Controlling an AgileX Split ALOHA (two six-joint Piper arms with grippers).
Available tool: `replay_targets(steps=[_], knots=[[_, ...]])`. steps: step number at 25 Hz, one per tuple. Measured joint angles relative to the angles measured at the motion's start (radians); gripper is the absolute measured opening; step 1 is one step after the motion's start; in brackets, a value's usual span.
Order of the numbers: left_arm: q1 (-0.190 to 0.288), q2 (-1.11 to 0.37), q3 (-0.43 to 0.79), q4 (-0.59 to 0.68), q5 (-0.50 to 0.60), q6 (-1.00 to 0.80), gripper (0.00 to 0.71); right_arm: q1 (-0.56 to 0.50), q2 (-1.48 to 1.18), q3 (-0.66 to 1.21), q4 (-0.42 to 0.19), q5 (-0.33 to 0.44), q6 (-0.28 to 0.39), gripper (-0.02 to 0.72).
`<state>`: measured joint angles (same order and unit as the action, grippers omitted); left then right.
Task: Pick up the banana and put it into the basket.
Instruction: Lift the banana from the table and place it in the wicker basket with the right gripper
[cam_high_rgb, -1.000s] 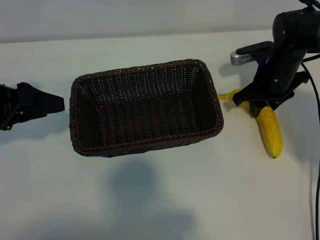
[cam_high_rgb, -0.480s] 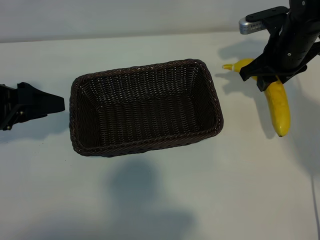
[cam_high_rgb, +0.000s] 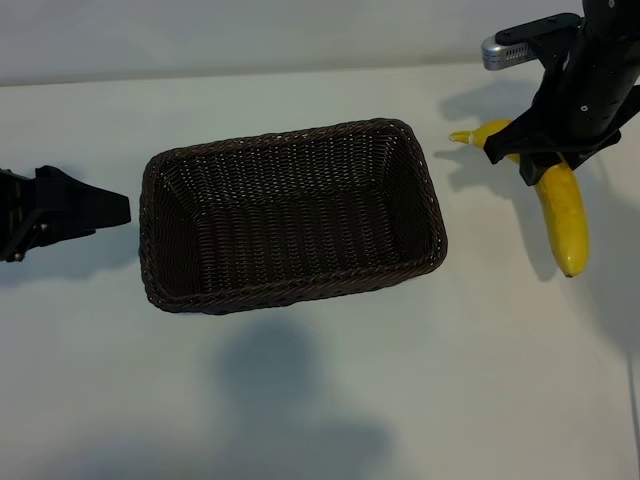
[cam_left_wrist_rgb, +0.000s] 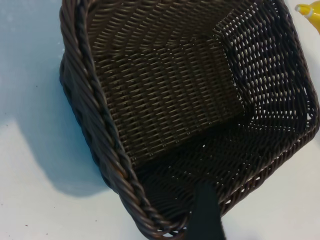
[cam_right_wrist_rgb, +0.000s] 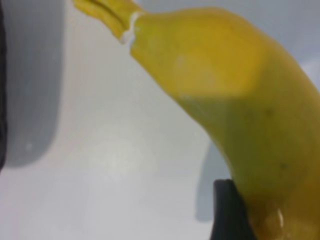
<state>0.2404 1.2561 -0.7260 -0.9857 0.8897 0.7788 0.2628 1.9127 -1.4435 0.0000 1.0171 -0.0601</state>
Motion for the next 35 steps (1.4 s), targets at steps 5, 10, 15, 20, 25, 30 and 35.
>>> replay_targets(steps=[5,10,15,20,25,30,35], knots=[[0.000,0.000,0.000,0.000,0.002,0.000,0.580,0.000,-0.047,0.000,0.000,0.010,0.000,0.426],[0.000,0.000,0.000,-0.001,0.002,0.000,0.580,0.008,-0.105,0.000,0.000,0.023,0.000,0.426],[0.000,0.000,0.000,-0.002,0.002,0.000,0.580,0.058,-0.120,0.000,0.000,0.028,0.000,0.426],[0.000,0.000,0.000,-0.003,0.006,0.000,0.579,0.149,-0.120,-0.014,0.006,0.030,0.000,0.426],[0.000,0.000,0.000,-0.004,0.016,0.000,0.577,0.273,-0.120,-0.074,0.007,0.030,0.004,0.426],[0.000,0.000,0.000,-0.015,0.020,0.000,0.577,0.382,-0.120,-0.105,0.009,0.013,0.005,0.426],[0.000,0.000,0.000,-0.020,0.025,0.001,0.577,0.409,-0.120,-0.107,0.010,0.003,0.005,0.426]])
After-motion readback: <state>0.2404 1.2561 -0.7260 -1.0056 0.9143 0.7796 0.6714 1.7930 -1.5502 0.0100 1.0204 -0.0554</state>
